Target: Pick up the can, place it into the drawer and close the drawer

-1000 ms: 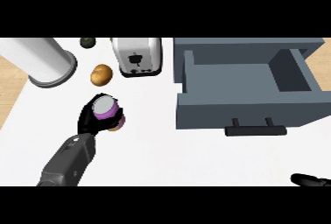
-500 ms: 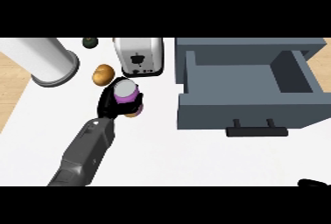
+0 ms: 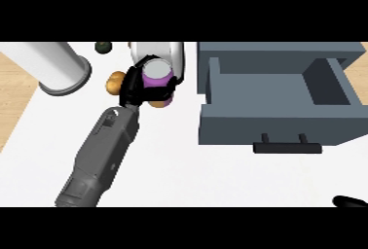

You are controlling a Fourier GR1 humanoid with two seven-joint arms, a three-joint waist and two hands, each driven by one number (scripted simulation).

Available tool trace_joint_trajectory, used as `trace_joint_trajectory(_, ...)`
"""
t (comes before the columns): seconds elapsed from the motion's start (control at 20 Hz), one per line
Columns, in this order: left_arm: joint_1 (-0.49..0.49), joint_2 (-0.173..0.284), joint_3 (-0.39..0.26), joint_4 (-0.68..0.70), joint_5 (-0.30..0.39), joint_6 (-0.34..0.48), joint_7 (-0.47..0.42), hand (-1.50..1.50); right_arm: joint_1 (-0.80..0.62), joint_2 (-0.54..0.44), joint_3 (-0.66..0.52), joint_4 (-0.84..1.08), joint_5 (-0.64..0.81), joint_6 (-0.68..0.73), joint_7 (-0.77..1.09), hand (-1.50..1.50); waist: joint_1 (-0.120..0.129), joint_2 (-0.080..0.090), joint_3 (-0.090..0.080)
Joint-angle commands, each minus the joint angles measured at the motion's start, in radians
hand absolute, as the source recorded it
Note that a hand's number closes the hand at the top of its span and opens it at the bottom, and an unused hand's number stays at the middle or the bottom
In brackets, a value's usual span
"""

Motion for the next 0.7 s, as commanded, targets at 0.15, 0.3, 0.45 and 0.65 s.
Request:
trace_joint_trajectory(0.15, -0.109, -0.004, -0.129, -0.215, 0.088, 0.129, 0.287, 1.5, 0.019, 0.001, 0.005, -0.063, -0.024, 0.009, 0.039, -1.5, -0.013, 0.001, 0.0)
trace_joint_trajectory(0.3, -0.152, -0.004, -0.162, -0.305, 0.079, 0.181, 0.379, 1.5, 0.013, -0.015, 0.0, -0.031, 0.001, 0.021, 0.017, -1.5, -0.007, 0.002, 0.0)
trace_joint_trajectory(0.45, -0.208, -0.004, -0.293, -0.264, 0.144, 0.289, 0.371, 1.5, -0.037, -0.01, -0.001, 0.028, 0.003, 0.003, -0.007, -1.5, -0.022, 0.007, 0.0)
trace_joint_trajectory(0.65, -0.327, -0.004, -0.263, -0.276, 0.102, 0.279, 0.53, 1.5, -0.042, -0.003, 0.023, -0.03, 0.02, -0.018, 0.054, -1.5, -0.015, 0.006, -0.001)
